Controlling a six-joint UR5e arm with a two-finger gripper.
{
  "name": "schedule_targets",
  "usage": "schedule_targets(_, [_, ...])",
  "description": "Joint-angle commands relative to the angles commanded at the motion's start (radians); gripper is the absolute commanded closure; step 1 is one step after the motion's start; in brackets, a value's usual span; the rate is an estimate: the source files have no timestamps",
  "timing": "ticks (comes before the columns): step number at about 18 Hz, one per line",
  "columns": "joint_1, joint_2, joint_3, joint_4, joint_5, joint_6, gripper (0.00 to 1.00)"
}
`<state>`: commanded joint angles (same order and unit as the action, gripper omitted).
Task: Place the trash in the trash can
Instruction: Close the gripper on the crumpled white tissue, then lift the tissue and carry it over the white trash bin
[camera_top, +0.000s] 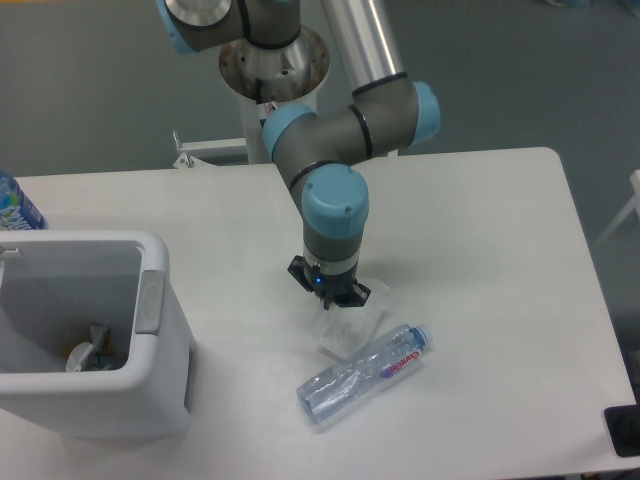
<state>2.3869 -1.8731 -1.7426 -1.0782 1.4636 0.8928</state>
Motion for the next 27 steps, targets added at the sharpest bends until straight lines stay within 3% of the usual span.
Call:
schedule_targets(6, [0.0, 0.107, 0.035, -0.042, -0.121, -0.009, 1.0])
schedule_targets(10, [0.002, 0.132, 0.148, -0.042, -0.281, -0.095, 1.0])
schedule_targets(14, [-0.006, 0.135, 0.277, -0.04, -0.373, -0.221, 1.0])
schedule_targets(16, [-0.008, 0.135, 0.313, -0.034, -0.405, -0.27, 1.0])
schedule_targets(22, [-0.026, 0.169, 0.362, -0.028, -0.456, -0.347, 1.0])
schedule_targets(27, [-0.147, 0.175, 0.357, -0.008, -0.451, -0.388, 1.0])
